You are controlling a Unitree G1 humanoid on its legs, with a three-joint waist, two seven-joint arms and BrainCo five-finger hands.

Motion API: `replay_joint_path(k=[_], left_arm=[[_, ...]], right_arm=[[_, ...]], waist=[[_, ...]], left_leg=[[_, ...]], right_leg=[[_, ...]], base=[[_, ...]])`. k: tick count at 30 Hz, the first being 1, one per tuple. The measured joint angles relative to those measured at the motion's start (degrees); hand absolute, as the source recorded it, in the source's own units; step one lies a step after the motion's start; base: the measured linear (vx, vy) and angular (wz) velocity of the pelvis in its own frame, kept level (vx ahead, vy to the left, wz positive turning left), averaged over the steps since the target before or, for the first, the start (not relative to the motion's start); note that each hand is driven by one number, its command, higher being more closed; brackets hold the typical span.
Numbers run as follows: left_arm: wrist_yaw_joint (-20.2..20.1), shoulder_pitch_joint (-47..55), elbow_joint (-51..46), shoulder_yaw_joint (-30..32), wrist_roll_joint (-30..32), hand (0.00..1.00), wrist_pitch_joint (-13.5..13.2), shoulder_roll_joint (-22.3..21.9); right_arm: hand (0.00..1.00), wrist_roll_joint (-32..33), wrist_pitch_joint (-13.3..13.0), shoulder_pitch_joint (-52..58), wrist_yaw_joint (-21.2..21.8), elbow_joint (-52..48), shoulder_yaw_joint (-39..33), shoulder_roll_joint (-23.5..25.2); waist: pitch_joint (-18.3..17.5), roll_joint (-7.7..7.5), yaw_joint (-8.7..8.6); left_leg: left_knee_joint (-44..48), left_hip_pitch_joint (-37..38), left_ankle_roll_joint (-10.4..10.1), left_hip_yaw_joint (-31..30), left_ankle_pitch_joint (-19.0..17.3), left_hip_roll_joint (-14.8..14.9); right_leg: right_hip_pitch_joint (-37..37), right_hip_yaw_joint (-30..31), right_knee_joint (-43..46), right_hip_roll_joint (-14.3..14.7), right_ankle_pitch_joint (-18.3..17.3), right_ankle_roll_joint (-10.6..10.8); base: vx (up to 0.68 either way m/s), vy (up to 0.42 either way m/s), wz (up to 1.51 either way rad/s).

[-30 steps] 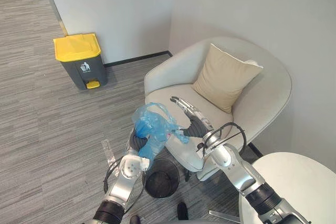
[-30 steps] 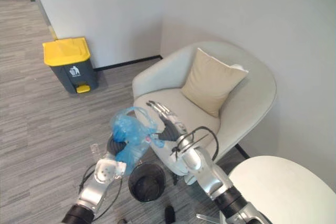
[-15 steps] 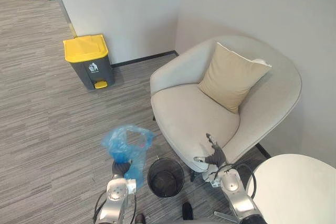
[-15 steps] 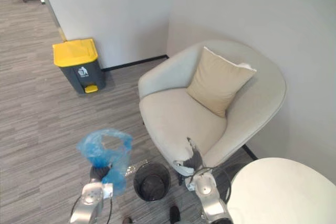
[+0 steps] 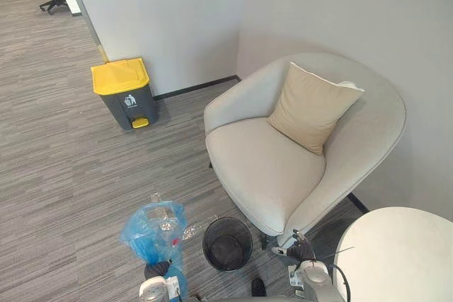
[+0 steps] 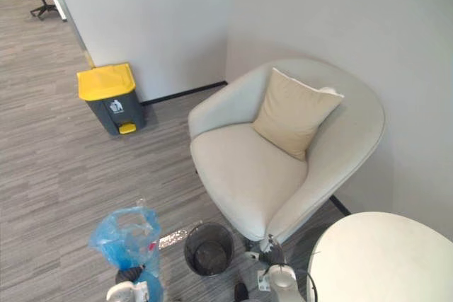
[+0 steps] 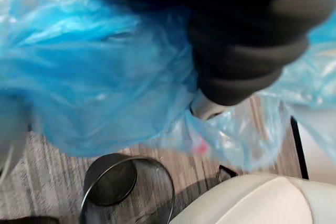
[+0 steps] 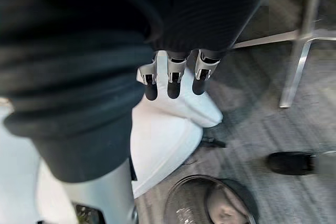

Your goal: Gather rubbish on tea table into small bin, then transfer packed bag to large trash can.

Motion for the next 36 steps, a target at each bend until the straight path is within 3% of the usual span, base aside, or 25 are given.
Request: replay_joint_path(k=[1, 2, 3, 6, 7, 8, 10, 11, 13, 15, 16, 18, 20, 23, 24, 25, 28, 32, 36], left_arm=[[0.0, -0.7, 0.0, 0.7, -0.1, 1.0, 0.0, -0.1], [0.1, -1.1, 0.0, 1.7, -0.5, 1.0, -0.1, -0.8], [0.1, -1.7, 0.0, 2.2, -1.1, 1.0, -0.1, -0.7], [0.2, -1.1, -0.6, 2.3, -1.5, 1.0, -0.3, -0.4], [0.1, -0.8, -0.4, 2.3, -1.7, 1.0, -0.3, -0.5], [0.1, -0.9, -0.3, 2.4, -2.0, 1.0, -0.2, -0.6], [0.2, -0.8, -0.3, 2.5, -2.2, 1.0, -0.1, -2.5], [0.3, -0.8, -0.3, 2.0, -2.2, 1.0, -0.1, -2.5], [0.5, -2.2, 0.2, 0.8, -2.2, 1.0, -0.3, -2.8], [0.5, -2.2, 0.2, 0.4, -2.6, 1.0, -0.3, -2.8], [0.4, -2.1, 0.3, 0.4, -2.8, 1.0, -0.3, -2.5], [0.4, -1.9, -0.1, 0.7, -3.1, 1.0, -0.4, -2.5], [0.3, -1.9, 0.1, 1.0, -3.1, 1.0, -0.7, -2.6], [0.1, -2.0, 2.1, 1.1, -3.1, 1.0, -0.7, -2.5], [0.0, -2.1, 3.2, 1.0, -3.1, 1.0, -0.6, -2.6], [0.0, -2.5, 3.8, 1.2, -3.1, 1.0, -0.5, -2.6], [0.1, -2.7, 5.7, 0.2, -1.8, 1.0, -0.3, 0.0], [0.1, -3.1, 8.3, -2.0, -0.8, 1.0, -0.3, 1.3], [0.1, -2.9, 10.5, -2.3, 0.0, 1.0, -0.3, 2.5]], right_arm=[[0.0, 0.1, 0.0, -0.3, -0.3, 0.0, -0.9, 0.9], [0.0, 0.0, 0.1, -0.7, -0.6, 0.2, -1.4, 1.5], [0.0, 0.0, 0.3, -0.8, -0.7, 0.5, -1.3, 2.1], [0.0, 0.0, 0.2, -1.0, -0.8, 1.2, -1.2, 2.6], [0.0, 0.1, 0.1, -1.8, -0.8, 1.2, -1.3, 2.4], [0.0, 0.5, 0.0, -2.6, -0.9, 1.3, -1.4, 2.2], [0.0, 1.8, 0.1, -3.9, -1.8, 1.3, -2.2, 1.2], [0.0, 2.1, 0.0, -4.4, -2.3, 1.3, -2.3, 1.0], [0.0, 2.6, -0.2, -5.9, -3.0, 1.3, -1.8, 0.2], [0.0, 3.9, -0.1, -5.1, -3.2, 1.6, -1.7, 0.2], [0.0, 4.0, -0.1, -5.2, -3.2, 2.3, -1.7, 0.2], [0.0, 4.0, 0.0, -5.4, -3.6, 2.2, -1.8, 0.6], [0.0, 4.0, 0.0, -4.9, -4.1, 2.3, -2.4, 0.5], [0.0, 3.9, -0.1, -4.1, -4.2, 2.5, -2.7, 0.4], [0.0, 3.9, -0.1, -3.3, -4.2, 2.6, -3.4, 0.5], [0.0, 3.9, 0.0, -3.3, -4.3, 3.6, -4.6, 0.9], [0.0, 3.9, 0.0, -2.2, -4.2, 6.6, -5.1, 3.4], [0.0, 3.9, 0.0, -2.6, -4.3, 9.7, -5.8, 2.7], [0.0, 3.8, -0.1, -2.9, -4.3, 11.4, -6.0, 2.4]], waist=[[0.7, -0.46, 0.12], [1.5, 0.28, 0.39], [1.7, 0.0, 0.48], [0.9, -1.2, 1.4], [0.7, -1.73, 1.46], [0.6, -1.93, 1.5], [0.4, 1.72, 2.88], [0.4, 2.0, 3.22], [1.1, 4.21, 3.15], [1.6, 4.44, 2.26], [2.0, 3.8, 2.12], [2.7, 2.63, 2.34], [3.1, 1.79, 2.21], [2.5, 2.79, 1.38], [2.0, 3.62, 0.93], [1.9, 3.78, 0.74], [0.9, 1.5, 0.67], [0.5, 1.12, 0.34], [0.8, 1.57, 0.32]], left_leg=[[1.6, -0.9, 0.3, 0.8, -0.2, 0.3], [2.6, -2.3, 0.7, 1.1, -0.4, 1.2], [3.5, -2.8, 0.7, 1.0, -0.4, 1.7], [6.0, -3.2, 0.4, 0.0, -0.2, 1.7], [7.9, -4.7, 0.3, -0.5, -0.2, 1.7], [8.8, -5.7, 0.0, -1.0, 0.3, 2.1], [6.5, -6.2, -0.7, -1.0, 2.8, 4.8], [5.7, -7.3, -1.2, -0.9, 4.3, 5.7], [4.6, -10.1, -3.3, -2.9, 7.1, 7.4], [-0.8, -9.9, -3.7, -4.3, 12.7, 7.3], [-1.4, -10.0, -3.6, -3.5, 12.8, 7.4], [3.6, -10.5, -1.9, -1.5, 9.7, 6.6], [12.9, -10.9, -0.5, -1.0, 3.2, 4.5], [18.3, -8.4, -0.7, 1.1, -4.2, 5.3], [17.2, -7.0, -0.9, 3.3, -6.3, 6.4], [12.9, -6.1, -0.5, 4.8, -6.8, 5.2], [0.9, -2.6, 1.6, 4.4, -0.6, -0.7], [-4.6, -1.3, 3.3, 2.4, 2.4, -3.9], [-8.0, 1.0, 3.4, 2.0, 4.0, -4.9]], right_leg=[[-1.3, -2.2, 2.1, -1.1, -0.4, 0.2], [-3.7, -4.0, 8.8, -1.8, -1.8, -0.8], [-6.8, -5.4, 23.6, -3.1, -6.8, -1.5], [-4.1, -3.0, 38.1, -6.4, -11.9, 1.2], [-2.0, -1.9, 36.7, -7.2, -14.0, 3.0], [-1.3, -2.3, 34.9, -6.4, -15.3, 3.1], [0.9, -3.4, 26.8, -3.0, -15.8, 2.4], [2.0, -4.6, 22.9, -2.3, -16.7, 1.4], [2.2, -7.8, 18.2, -0.4, -18.0, -1.7], [1.6, -11.2, 18.3, -0.2, -17.5, -2.6], [1.1, -13.2, 18.3, -0.8, -17.3, -3.8], [0.4, -14.5, 18.0, -2.3, -16.0, -4.6], [0.4, -16.5, 15.4, -5.2, -13.5, -3.4], [0.4, -18.9, 12.0, -6.9, -9.9, -1.7], [0.6, -20.0, 11.1, -7.2, -8.9, -0.5], [0.4, -20.2, 10.0, -7.2, -7.7, 1.0], [2.9, -19.5, 1.2, -8.8, -3.0, 1.1], [4.8, -18.3, -3.2, -9.3, -0.2, 1.5], [6.5, -18.4, -4.4, -9.1, 0.1, 1.9]], base=[[-0.09, -0.015, -0.17], [-0.1, -0.029, -0.04], [-0.07, -0.052, 0.14], [-0.01, -0.162, 0.23], [-0.06, -0.296, 0.19], [-0.1, -0.27, 0.09], [-0.17, -0.193, -0.16], [-0.23, -0.247, -0.15], [-0.29, -0.251, 0.3], [-0.3, -0.138, 0.78], [-0.35, -0.078, 0.72], [-0.26, -0.019, 0.5], [-0.22, 0.057, 0.65], [-0.15, 0.182, 0.52], [-0.08, 0.259, 0.65], [-0.06, 0.242, 0.5], [-0.07, 0.182, 0.25], [-0.05, 0.148, 0.27], [0.0, 0.035, 0.08]])
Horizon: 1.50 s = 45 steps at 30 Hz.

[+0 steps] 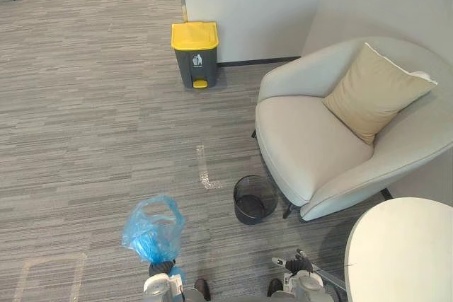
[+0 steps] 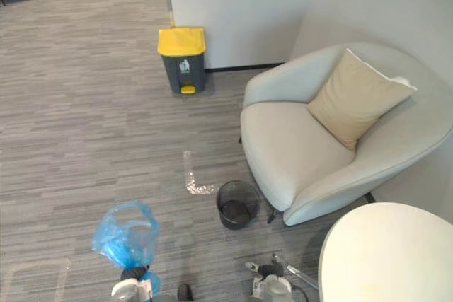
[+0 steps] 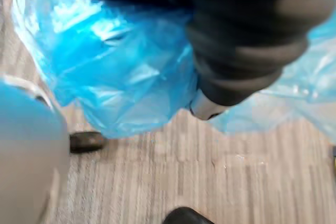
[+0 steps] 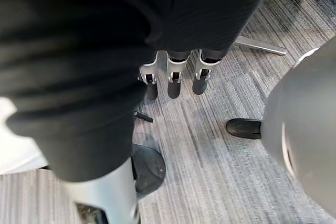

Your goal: Gather rubbish on tea table into small bin, then transfer packed bag to large trash can.

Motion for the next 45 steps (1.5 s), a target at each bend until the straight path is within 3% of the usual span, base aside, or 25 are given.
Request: replay_joint_path(k=[3, 6, 7, 8, 10, 11, 12, 15, 17, 19, 21, 23, 24, 25, 26, 28, 30, 31, 32, 33, 37, 39, 41, 43, 45], left_arm=[[-0.1, 0.4, 0.4, 0.0, 0.3, 1.0, 0.0, 0.6], [-0.1, 0.3, 0.2, 0.0, 0.2, 1.0, -0.1, 1.5], [-0.1, 0.2, 0.3, -0.1, 0.2, 1.0, -0.1, 1.5], [-0.1, 0.1, 0.2, -0.2, 0.2, 1.0, -0.1, 1.2], [-0.1, -0.2, -0.2, -0.1, 0.2, 1.0, -0.2, 1.0], [0.0, -0.1, -0.5, 0.1, 0.1, 1.0, -0.2, 1.0], [0.1, -0.1, -0.8, 0.1, 0.1, 1.0, -0.2, 1.0], [0.1, -0.4, -0.9, 0.9, 0.1, 1.0, -0.3, 0.7], [0.0, -0.7, -0.9, 1.8, 0.1, 1.0, -0.2, 0.2], [0.0, -1.2, -0.7, 2.0, 0.2, 1.0, -0.3, -0.4], [-0.3, -1.6, -0.6, 2.3, 0.2, 1.0, 0.0, -2.4], [-0.8, -1.5, -1.2, 3.0, 0.2, 1.0, 0.0, -3.9], [-1.1, -1.4, -2.0, 3.8, 0.2, 1.0, -0.1, -4.2], [-1.2, -1.4, -2.2, 4.5, 0.2, 1.0, -0.2, -4.4], [-1.2, -1.4, -3.0, 4.7, 0.2, 1.0, -0.3, -4.7], [-1.2, -1.4, -3.8, 4.6, 0.2, 1.0, -0.4, -5.0], [-1.2, -1.7, -4.8, 4.6, 0.2, 1.0, -0.6, -4.8], [-1.2, -2.1, -4.8, 4.6, 0.2, 1.0, -1.1, -4.8], [-1.2, -1.9, -4.6, 4.6, 0.2, 1.0, -1.3, -5.4], [-1.1, -2.9, -4.2, 4.7, 0.2, 1.0, -1.5, -4.5], [-1.1, -4.8, -3.2, 4.2, 0.2, 1.0, -1.4, -3.6], [-1.2, -4.2, -2.6, 3.2, 0.3, 1.0, -1.1, -3.8], [-1.1, -3.5, -2.5, 2.0, 0.4, 1.0, -1.0, -3.2], [-1.0, -3.5, -1.6, 1.9, 0.3, 1.0, -0.7, -2.5], [-1.0, -3.6, -1.2, 1.6, 0.3, 1.0, -0.1, -2.7]], right_arm=[[0.0, 0.0, 0.0, -0.8, 0.0, 0.0, -0.9, 0.2], [0.0, -0.1, 0.0, -1.0, -0.1, 0.0, -1.5, -0.1], [0.0, -0.2, 0.0, -1.1, -0.1, -0.2, -1.8, -0.1], [0.0, -0.2, -0.1, -1.1, -0.1, -0.2, -1.8, -0.1], [0.0, -0.2, 0.0, -0.8, -0.1, -0.2, -1.8, -0.1], [0.0, -0.2, -0.1, -0.8, 0.0, -0.4, -1.9, 0.2], [0.0, -0.2, -0.2, -1.0, 0.0, -0.4, -1.9, 0.4], [0.0, -0.1, -0.3, -0.9, -0.1, -0.4, -2.3, 0.8], [0.0, 0.0, -0.3, -1.1, -0.1, -0.4, -3.5, 0.7], [0.0, 0.1, -0.2, -0.5, -0.3, -0.6, -4.9, 0.6], [0.0, 0.0, -0.5, -1.4, -0.7, -0.7, -6.4, -0.2], [0.0, 0.0, -0.5, -1.9, -0.7, -0.9, -6.3, -0.2], [0.0, 0.0, -0.5, -1.9, -0.8, -1.6, -5.1, 0.3], [0.0, 0.0, -0.5, -2.4, -0.8, -1.9, -4.7, 0.8], [0.0, 0.1, -0.4, -3.3, -0.9, -1.9, -4.5, 1.4], [0.0, 0.1, -0.2, -4.3, -1.0, -1.8, -4.7, 1.4], [0.0, 0.1, 0.0, -5.8, -1.1, -1.8, -4.9, 1.4], [0.0, 0.1, 0.0, -6.1, -1.1, -1.9, -5.1, 1.6], [0.0, 0.1, -0.1, -5.8, -1.1, -2.0, -5.2, 1.4], [0.0, 0.1, 0.1, -5.4, -1.0, -1.6, -4.5, 1.5], [0.0, 0.1, 0.2, -5.5, -1.0, -1.6, -5.0, 2.0], [0.0, 0.1, 0.2, -4.3, -1.0, -1.6, -5.2, 2.1], [0.0, 0.0, 0.1, -3.5, -0.8, -1.9, -3.7, 2.0], [0.0, 0.0, 0.2, -1.4, -0.8, -1.9, -3.1, 1.9], [0.0, -0.2, 0.2, -0.4, -0.8, -2.8, -3.2, 1.9]], waist=[[0.2, -0.38, 0.28], [1.3, -2.43, 0.3], [1.3, -2.22, 0.19], [1.9, -1.8, -0.12], [2.6, -0.93, -0.55], [2.8, -0.86, -0.61], [2.7, -1.16, -0.46], [2.8, -1.22, -0.58], [2.7, -1.2, -0.89], [2.1, -2.07, -1.67], [1.5, 1.57, -2.24], [1.4, 3.04, -2.16], [1.6, 3.02, -2.04], [1.7, 2.59, -1.56], [1.9, 2.32, -1.48], [2.1, 1.83, -0.65], [2.7, 1.51, -0.03], [2.9, 1.62, 0.41], [2.6, 2.9, 0.58], [2.6, 1.01, 0.72], [2.2, 0.26, 0.69], [2.4, 0.24, 1.0], [2.9, 0.35, 0.97], [3.2, -0.18, 0.46], [3.1, -0.64, -0.35]], left_leg=[[0.0, -0.1, 0.0, -0.6, -0.7, -0.6], [2.9, -0.1, 1.2, -2.7, -3.6, -2.6], [3.7, 0.2, 1.9, -4.5, -4.8, -3.0], [5.1, 0.8, 2.6, -6.5, -6.1, -2.8], [6.3, 1.5, 3.1, -8.6, -7.1, -2.1], [8.2, 1.6, 3.4, -10.5, -8.8, -0.9], [9.0, 1.8, 3.4, -11.6, -9.8, -0.2], [8.7, 3.9, 3.6, -14.3, -11.9, 0.5], [8.8, 5.1, 2.6, -15.5, -13.7, 0.4], [10.2, 7.3, 1.5, -19.0, -16.7, -0.6], [17.3, 5.1, -1.1, -19.5, -17.8, 2.0], [28.0, 1.7, -3.5, -17.1, -17.0, 3.6], [38.5, -2.1, -5.3, -15.1, -15.6, 5.1], [43.3, -4.1, -5.4, -12.0, -17.2, 6.1], [45.4, -6.5, -4.0, -8.5, -19.8, 6.5], [43.6, -9.8, -1.6, -5.2, -21.3, 6.4], [37.5, -14.2, -0.5, -4.2, -20.9, 5.9], [29.2, -15.6, -0.2, -4.9, -15.8, 6.1], [22.4, -15.2, -1.7, -5.7, -4.4, 7.7], [24.2, -14.6, -1.2, -4.4, -6.3, 6.1], [24.2, -13.9, 0.9, -3.1, -8.3, 4.5], [21.2, -9.2, 1.0, -1.3, -10.6, 4.0], [20.3, -5.9, 0.8, 0.3, -12.7, 3.9], [18.6, -1.9, 0.3, 0.9, -14.7, 3.0], [15.7, 0.5, -0.1, 1.0, -15.0, 2.2]], right_leg=[[-0.7, -1.0, 2.2, -1.1, -1.9, 1.3], [-1.5, -1.7, 10.0, -4.8, -7.0, 1.8], [-1.6, -1.7, 14.4, -6.0, -7.7, 0.4], [-4.6, 0.3, 24.0, -6.5, -5.8, -3.4], [-7.7, 2.7, 31.9, -6.0, -3.0, -6.5], [-9.8, 5.2, 34.9, -3.9, -6.6, -3.7], [-10.8, 5.7, 35.3, -1.3, -9.4, -3.0], [-14.6, 5.1, 33.7, 4.7, -12.9, -2.5], [-16.1, 4.3, 29.4, 7.6, -12.4, -3.4], [-14.7, 3.2, 23.1, 8.6, -9.9, -7.3], [-11.8, -0.6, 21.5, 9.6, -10.5, -7.9], [-7.0, -1.1, 17.1, 11.5, -10.6, -8.1], [-2.7, -0.2, 13.3, 12.6, -10.7, -8.3], [0.4, 1.4, 11.0, 12.8, -11.0, -8.9], [3.2, 3.5, 9.3, 12.5, -11.1, -9.0], [4.5, 5.9, 9.4, 11.4, -11.3, -9.3], [5.4, 7.8, 10.4, 9.4, -11.6, -9.1], [5.8, 8.5, 12.4, 8.0, -12.8, -6.8], [6.3, 8.6, 13.4, 8.4, -14.5, -3.9], [7.0, 9.6, 13.4, 6.3, -15.9, -2.1], [6.9, 12.5, 12.1, 4.9, -10.6, -2.2], [3.7, 14.5, 20.7, 4.4, -10.1, -1.2], [-2.4, 16.5, 35.2, 3.7, -7.7, 1.3], [-9.4, 15.9, 48.3, 3.5, -9.4, 0.1], [-15.4, 13.0, 48.9, 4.4, -12.0, -1.1]], base=[[0.02, 0.016, 0.12], [0.06, 0.055, 0.41], [0.12, 0.085, 0.59], [0.14, 0.11, 0.62], [0.15, 0.082, 0.63], [0.25, 0.004, 0.65], [0.28, -0.021, 0.65], [0.31, -0.051, 0.47], [0.37, -0.098, 0.54], [0.53, -0.161, 0.84], [0.56, -0.125, 0.6], [0.56, -0.104, 0.21], [0.54, -0.046, -0.13], [0.6, -0.025, -0.37], [0.46, 0.012, -0.44], [0.36, 0.106, -0.6], [0.31, 0.21, -0.66], [0.32, 0.27, -0.61], [0.35, 0.315, -0.56], [0.35, 0.284, -0.34], [0.21, 0.2, -0.24], [0.14, 0.14, -0.48], [0.09, 0.093, -0.51], [0.13, 0.045, -0.27], [0.18, -0.006, -0.04]])
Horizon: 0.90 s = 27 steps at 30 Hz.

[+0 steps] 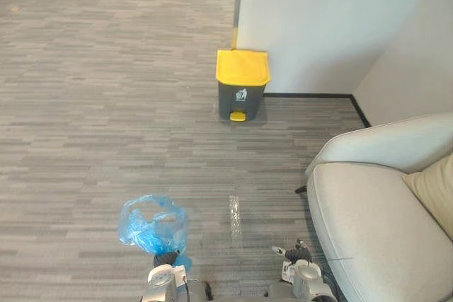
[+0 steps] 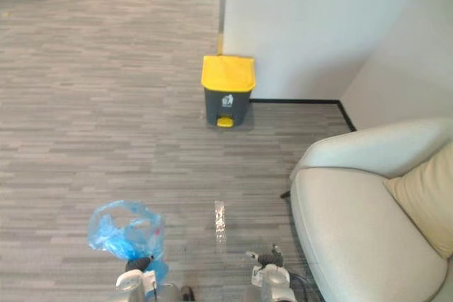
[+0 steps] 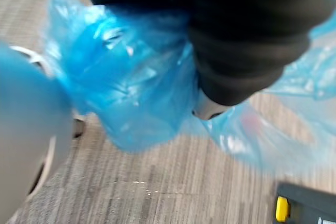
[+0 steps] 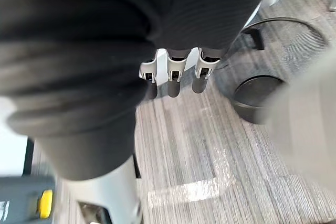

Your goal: Gather rubbish on tea table into small bin, then transfer packed bag to large trash can.

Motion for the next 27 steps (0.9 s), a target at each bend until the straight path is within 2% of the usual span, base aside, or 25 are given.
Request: replay_joint_path(k=[2, 3, 5, 6, 7, 9, 10, 11, 12, 13, 14, 16, 18, 19, 20, 21, 22, 24, 25, 26, 27], left_arm=[[0.0, -0.1, 0.6, 0.1, 0.0, 1.0, 0.2, -0.4], [0.0, -0.1, 0.9, 0.1, 0.0, 1.0, 0.2, -0.6], [-0.1, -0.1, 1.2, 0.1, 0.0, 1.0, 0.1, -0.6], [-0.2, -0.8, 2.7, 0.0, 0.0, 1.0, 0.3, -1.0], [-0.3, -0.4, 3.1, 0.1, 0.1, 1.0, 0.1, -1.9], [-0.3, -0.4, 3.1, 0.0, 0.1, 1.0, 0.1, -2.3], [-0.3, -0.6, 3.0, 0.1, 0.1, 1.0, 0.1, -2.3], [-0.4, -0.7, 2.2, 0.1, 0.1, 1.0, 0.1, -2.3], [-0.4, -0.4, 1.4, 0.2, 0.1, 1.0, 0.1, -2.3], [-0.4, 0.1, 0.1, 0.8, 0.1, 1.0, 0.0, -2.3], [-0.4, 0.3, -0.6, 1.1, 0.1, 1.0, -0.1, -2.3], [-0.4, 0.3, -2.9, 1.4, 0.0, 1.0, -0.4, -2.3], [-0.3, 0.1, -3.7, 2.3, 0.0, 1.0, -1.0, -2.3], [-0.3, -0.1, -3.6, 2.5, 0.0, 1.0, -1.2, -2.3], [-0.4, -0.2, -2.9, 2.2, -0.1, 1.0, -1.2, -2.4], [-0.4, -0.7, -2.1, 1.9, -0.1, 1.0, -1.2, -1.9], [-0.2, -1.2, -1.6, 1.8, 0.0, 1.0, -1.2, -1.4], [-0.3, -1.2, -0.6, 1.5, 0.0, 1.0, -1.1, -0.5], [-0.2, -1.2, 0.0, 0.9, 0.0, 1.0, -0.9, -0.3], [-0.2, -1.2, 0.3, 0.6, 0.0, 1.0, -0.9, 0.1], [-0.1, -0.9, 0.5, 0.3, 0.1, 1.0, -0.8, 0.5]], right_arm=[[0.0, 0.0, -0.1, -0.5, -0.1, 0.1, -0.8, 0.0], [0.0, 0.0, -0.2, -0.6, -0.1, 0.4, -1.1, -0.1], [0.0, -0.1, -0.2, -0.7, 0.0, 1.3, -1.2, 0.0], [0.0, 0.0, -0.2, -1.1, 0.1, 1.7, -2.1, -0.7], [0.0, -0.8, -0.2, -2.2, 0.0, 2.7, -3.2, -1.7], [0.0, -1.8, 0.0, -3.2, 0.0, 3.4, -3.2, -1.4], [0.0, -1.9, 0.1, -2.9, 0.0, 3.3, -3.1, -1.1], [0.0, -1.9, 0.3, -2.4, 0.0, 3.1, -2.1, -0.1], [0.0, -1.9, 0.4, -2.7, 0.0, 3.0, -1.2, 0.1], [0.0, -1.9, 0.4, -2.7, 0.0, 3.0, 0.2, 0.3], [0.0, -1.9, 0.5, -2.7, 0.1, 3.0, 1.0, 0.3], [0.0, -1.9, 0.5, -3.3, 0.0, 2.8, 1.3, 0.3], [0.0, -1.8, 0.5, -4.4, -0.2, 2.6, 1.1, 0.3], [0.0, -1.8, 0.4, -4.8, -0.3, 2.4, 0.5, 0.2], [0.0, -1.8, 0.4, -4.6, -0.3, 2.6, 0.1, -0.1], [0.0, -1.8, 0.6, -4.2, -0.2, 3.2, 0.3, -0.3], [0.0, -1.9, 0.7, -3.8, -0.1, 3.7, 0.2, -0.4], [0.0, -1.9, 0.8, -4.1, -0.1, 4.0, -1.0, -0.4], [0.0, -2.0, 0.9, -4.1, -0.1, 4.1, -1.1, -0.4], [0.0, -2.0, 0.9, -4.0, -0.1, 4.3, -1.0, -0.3], [0.0, -2.0, 0.9, -4.1, 0.1, 4.6, -0.9, -0.4]], waist=[[0.1, 0.02, -0.67], [0.0, -0.01, -0.88], [-0.4, -0.81, -0.88], [-0.1, 0.76, -1.79], [-0.9, 3.46, -1.64], [-0.8, 4.31, -1.64], [-0.8, 4.25, -1.96], [-0.7, 4.39, -1.84], [-0.5, 4.49, -1.44], [-0.1, 4.78, -0.79], [0.1, 4.61, -0.03], [0.7, 3.51, 1.18], [1.0, 2.82, 1.61], [1.1, 2.69, 1.61], [0.9, 3.27, 1.61], [0.7, 2.08, 1.56], [0.1, 0.92, 1.43], [0.1, 0.83, 1.5], [0.2, 0.71, 1.59], [0.2, 0.72, 2.07], [0.3, 1.13, 2.42]], left_leg=[[-1.7, 2.1, -0.3, -0.5, -0.2, 0.0], [-2.6, 3.5, -0.6, -1.1, -0.5, 0.1], [-4.1, 5.1, -1.7, -2.0, -1.2, -1.1], [-5.2, 7.0, -2.1, -4.6, -2.2, -0.9], [-6.2, 8.3, -2.4, -7.4, -1.2, 0.3], [-2.5, 7.8, -2.8, -8.9, -0.9, 1.1], [6.4, 4.5, -2.9, -9.5, -0.9, 2.3], [20.1, -0.7, -5.6, -9.8, 0.8, 4.3], [28.7, -4.3, -7.7, -9.8, 2.5, 6.1], [38.2, -8.0, -7.2, -9.1, 1.9, 8.6], [41.0, -10.2, -5.8, -8.1, 0.8, 9.8], [38.5, -14.7, -3.4, -5.4, -1.4, 10.7], [28.6, -17.5, -2.7, -4.5, -2.1, 10.3], [17.9, -17.7, -2.8, -4.9, 0.6, 9.7], [10.6, -17.5, -3.7, -6.3, 8.1, 9.2], [9.2, -16.1, -3.4, -5.1, 7.4, 7.2], [6.6, -14.8, -2.8, -4.4, 7.6, 5.0], [7.6, -14.4, -0.7, -3.9, 5.8, 3.3], [7.3, -13.1, 0.2, -2.5, 5.0, 2.7], [6.0, -11.3, 0.4, -1.9, 4.9, 2.2], [3.3, -7.8, 0.5, -1.1, 4.5, 1.9]], right_leg=[[-2.2, -3.8, -6.2, 1.1, -1.6, -0.6], [-2.3, -6.5, -13.3, 2.0, -1.1, -1.0], [-1.3, -8.6, -26.8, 2.8, 3.8, -2.4], [0.7, -10.0, -28.2, 3.8, 6.5, -5.7], [1.5, -10.6, -28.9, 5.4, 5.2, -6.3], [2.4, -10.9, -27.8, 6.3, 2.5, -7.0], [4.8, -11.2, -29.4, 6.9, 1.9, -7.0], [8.1, -11.2, -32.5, 7.9, 1.7, -7.1], [10.4, -10.7, -34.2, 8.7, 1.6, -7.4], [13.9, -9.3, -36.2, 10.1, 1.1, -8.2], [16.0, -7.9, -37.5, 10.4, 0.6, -8.4], [20.6, -4.8, -40.3, 9.7, 0.4, -8.2], [22.2, -3.4, -41.0, 7.9, 0.0, -7.5], [23.5, -2.6, -41.6, 6.5, -1.3, -5.2], [24.1, -1.5, -41.6, 5.9, -2.8, -2.4], [24.8, -0.7, -42.0, 4.3, -2.9, -1.7], [24.8, -1.1, -43.5, 3.0, -1.1, -1.6], [25.0, -1.0, -42.9, 1.4, 0.2, -1.5], [24.7, -0.1, -40.4, 0.4, 0.6, -0.8], [23.9, 0.7, -37.4, 0.0, 0.9, -0.3], [20.9, 1.8, -29.0, -0.2, 2.3, 2.2]], base=[[0.28, -0.073, 0.14], [0.34, -0.123, 0.26], [0.4, -0.138, 0.28], [0.48, -0.086, 0.17], [0.51, -0.058, 0.09], [0.58, -0.133, -0.05], [0.56, -0.166, 0.03], [0.48, -0.1, -0.03], [0.47, -0.017, -0.36], [0.36, 0.044, -0.64], [0.41, 0.08, -0.73], [0.39, 0.113, -0.75], [0.37, 0.213, -0.78], [0.44, 0.338, -0.7], [0.37, 0.301, -0.5], [0.42, 0.297, -0.13], [0.33, 0.211, 0.08], [0.37, 0.226, 0.07], [0.34, 0.205, -0.14], [0.4, 0.219, -0.38], [0.37, 0.198, -0.4]])
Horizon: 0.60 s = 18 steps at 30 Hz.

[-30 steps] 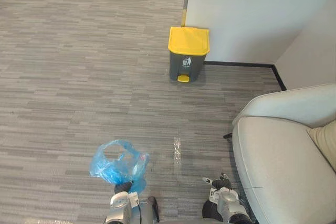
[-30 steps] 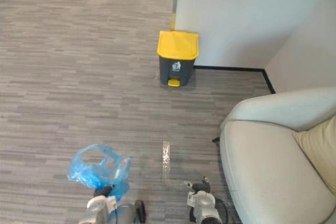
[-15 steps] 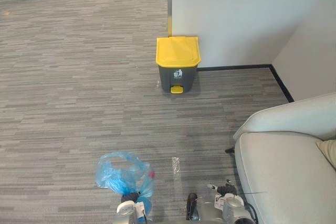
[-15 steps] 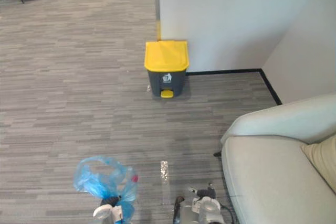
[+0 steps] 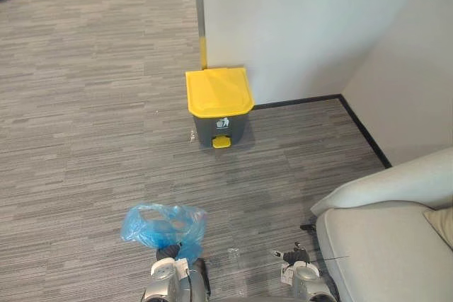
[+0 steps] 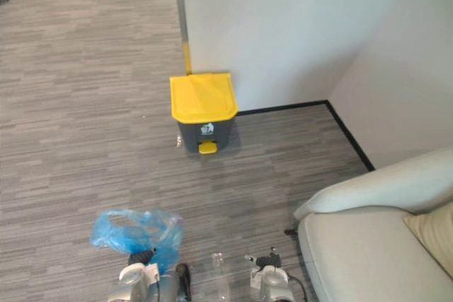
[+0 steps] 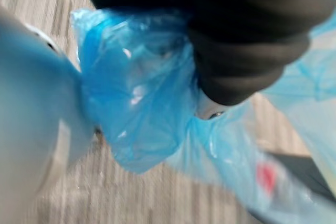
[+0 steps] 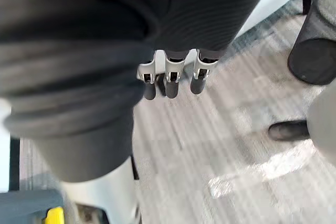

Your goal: Gather rubbish on tea table into small bin, then transfer packed bag to large trash can.

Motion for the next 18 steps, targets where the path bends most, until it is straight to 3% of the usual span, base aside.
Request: replay_joint_path(k=[1, 2, 3, 5, 7, 9, 10, 11, 13, 14, 16, 17, 18], left_arm=[[0.0, 0.5, 0.1, -1.0, 0.1, 1.0, 0.0, 0.4], [0.0, 0.6, 0.2, -1.4, 0.1, 1.0, 0.2, 0.5], [0.1, 0.6, 0.5, -1.9, 0.2, 1.0, 0.9, 0.7], [0.2, 0.7, 0.7, -1.9, 0.4, 1.0, 1.1, 0.7], [0.2, -0.1, 1.1, -1.8, 0.4, 1.0, 1.1, 0.5], [0.1, -0.4, 1.1, -1.8, 0.4, 1.0, 1.0, 0.2], [-0.1, -0.3, 1.1, -1.7, 0.4, 1.0, 0.9, 0.2], [-0.1, -0.5, 2.2, -0.6, 0.4, 1.0, 1.0, -0.5], [-0.1, -0.2, 2.3, 0.4, 0.5, 1.0, 0.8, -2.2], [-0.2, -0.2, 2.3, 0.4, 0.7, 1.0, 0.8, -2.5], [-0.6, -0.4, 2.2, 0.4, 0.9, 1.0, 0.9, -2.8], [-0.8, -0.3, 1.7, 0.8, 0.9, 1.0, 0.9, -2.8], [-1.0, -0.2, 1.1, 0.9, 0.9, 1.0, 0.9, -2.8]], right_arm=[[0.0, 0.0, -0.1, 0.2, 0.1, 0.0, 0.3, 0.0], [0.0, 0.0, -0.1, 0.6, 0.2, 0.0, 0.5, 0.0], [0.0, 0.0, -0.1, 1.3, 0.2, -0.1, 0.6, 0.0], [0.0, -0.1, -0.1, 2.4, 0.2, -2.3, 0.7, -0.1], [0.0, -0.1, -0.2, 1.8, 0.2, -2.6, 0.6, 0.0], [0.0, -0.1, -0.2, 1.5, 0.3, -2.2, 0.4, 0.0], [0.0, -0.1, -0.3, 1.8, 0.3, -1.7, 0.4, 0.0], [0.0, -0.2, -0.4, 1.5, 0.5, -1.3, 0.0, -0.5], [0.0, -0.5, -0.4, 1.1, 0.4, -1.0, -1.4, -1.8], [0.0, -0.5, -0.5, 1.0, 0.2, -1.0, -1.5, -1.9], [0.0, -0.5, -0.4, 1.2, 0.3, -0.9, -1.7, -1.7], [0.0, -0.4, -0.4, 1.6, 0.2, -1.1, -1.5, -1.3], [0.0, -0.4, -0.3, 1.5, 0.1, -1.1, -0.8, -1.3]], waist=[[0.2, 0.56, -0.2], [0.6, 0.48, -0.44], [1.0, 0.79, -1.04], [0.9, 0.63, -1.61], [1.0, 0.4, -2.21], [1.0, 0.43, -2.6], [0.7, -0.56, -2.76], [1.3, -0.59, -2.76], [0.5, 2.39, -2.83], [0.5, 2.97, -2.91], [0.5, 3.46, -3.03], [0.6, 3.37, -2.96], [0.7, 3.18, -2.78]], left_leg=[[-2.1, 3.2, 0.0, 0.0, -0.9, -0.2], [-3.0, 5.2, 0.2, 0.0, -1.3, -0.5], [-3.5, 7.7, 0.3, -0.3, -2.3, -0.8], [-5.0, 11.1, 0.1, -0.3, -3.3, -1.0], [-7.2, 14.8, 0.0, -1.1, -3.7, -0.9], [-8.4, 16.4, -0.9, -2.5, -4.3, -0.5], [-8.8, 17.1, -2.5, -4.8, -5.3, -1.5], [-8.7, 18.6, -3.3, -6.9, -7.1, -1.8], [-8.0, 18.3, -3.4, -10.0, -7.4, 0.2], [-6.2, 18.0, -3.4, -10.6, -7.4, 0.9], [5.6, 12.8, -4.5, -10.7, -7.4, 3.7], [14.7, 9.1, -7.3, -10.6, -5.7, 5.7], [20.7, 6.5, -8.6, -10.2, -5.2, 7.1]], right_leg=[[-5.0, 0.4, 11.8, 0.0, 2.9, 3.7], [-8.2, 1.0, 19.5, -0.3, 3.9, 4.7], [-12.6, 1.0, 28.9, -0.6, 2.6, 3.2], [-18.5, -1.1, 33.7, -0.6, -0.4, 0.7], [-22.5, -5.8, 27.0, -0.1, -3.0, -1.2], [-22.7, -7.5, 17.5, 1.6, -2.6, -1.9], [-21.1, -6.9, 5.1, 2.9, 2.7, -2.7], [-20.4, -6.9, 4.3, 3.2, 3.8, -5.5], [-19.6, -8.5, 4.6, 4.3, 0.1, -6.0], [-19.1, -9.5, 4.6, 4.5, -1.0, -6.3], [-15.8, -11.6, 2.1, 5.6, -1.9, -7.3], [-13.2, -12.1, -0.3, 6.5, -2.2, -7.5], [-11.3, -12.8, -1.9, 6.7, -2.5, -7.9]], base=[[0.36, 0.18, -0.26], [0.26, 0.105, 0.05], [0.28, 0.06, 0.13], [0.28, 0.012, 0.12], [0.3, -0.073, 0.24], [0.31, -0.161, 0.46], [0.38, -0.227, 0.62], [0.31, -0.167, 0.51], [0.34, -0.152, 0.37], [0.35, -0.175, 0.47], [0.35, -0.189, 0.36], [0.42, -0.188, 0.28], [0.35, -0.109, 0.18]])
